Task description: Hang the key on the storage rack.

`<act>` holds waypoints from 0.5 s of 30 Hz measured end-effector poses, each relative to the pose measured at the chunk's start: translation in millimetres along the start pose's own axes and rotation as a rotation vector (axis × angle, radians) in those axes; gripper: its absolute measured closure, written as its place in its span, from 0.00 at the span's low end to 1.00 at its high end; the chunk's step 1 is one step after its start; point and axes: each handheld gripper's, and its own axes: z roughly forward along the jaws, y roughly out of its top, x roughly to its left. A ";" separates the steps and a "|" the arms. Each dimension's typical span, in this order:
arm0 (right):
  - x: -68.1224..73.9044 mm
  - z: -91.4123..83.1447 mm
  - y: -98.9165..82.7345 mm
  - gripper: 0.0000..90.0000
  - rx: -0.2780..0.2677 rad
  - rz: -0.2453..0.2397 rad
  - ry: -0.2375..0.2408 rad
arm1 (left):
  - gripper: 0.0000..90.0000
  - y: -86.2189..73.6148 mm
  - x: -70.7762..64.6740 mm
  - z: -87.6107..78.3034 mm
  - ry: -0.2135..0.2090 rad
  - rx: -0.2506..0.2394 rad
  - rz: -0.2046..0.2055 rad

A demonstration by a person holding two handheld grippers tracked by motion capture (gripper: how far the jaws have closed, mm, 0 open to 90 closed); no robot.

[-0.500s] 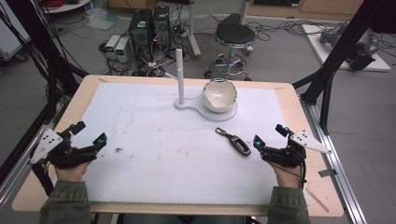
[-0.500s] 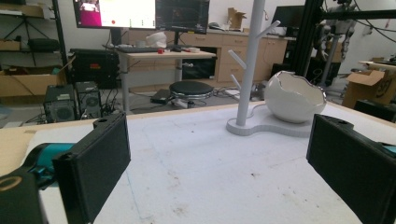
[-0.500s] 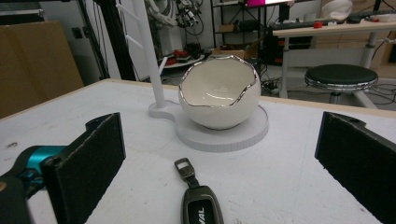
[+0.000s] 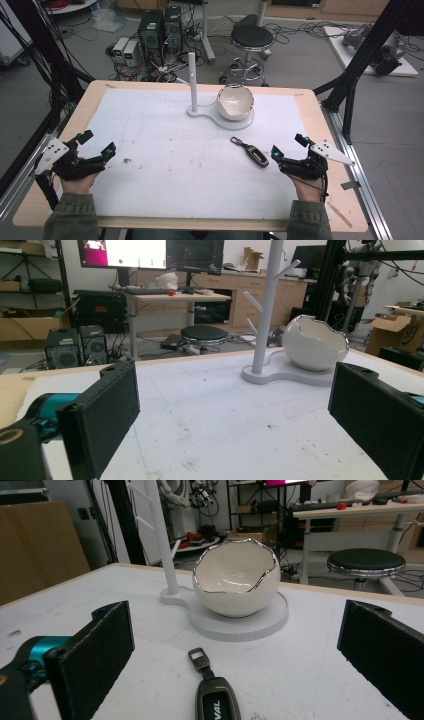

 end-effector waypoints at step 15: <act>6.8 12.9 -1.9 0.01 0.058 -0.055 0.009 | 0.07 -3.2 0.4 0.7 0.011 0.002 0.004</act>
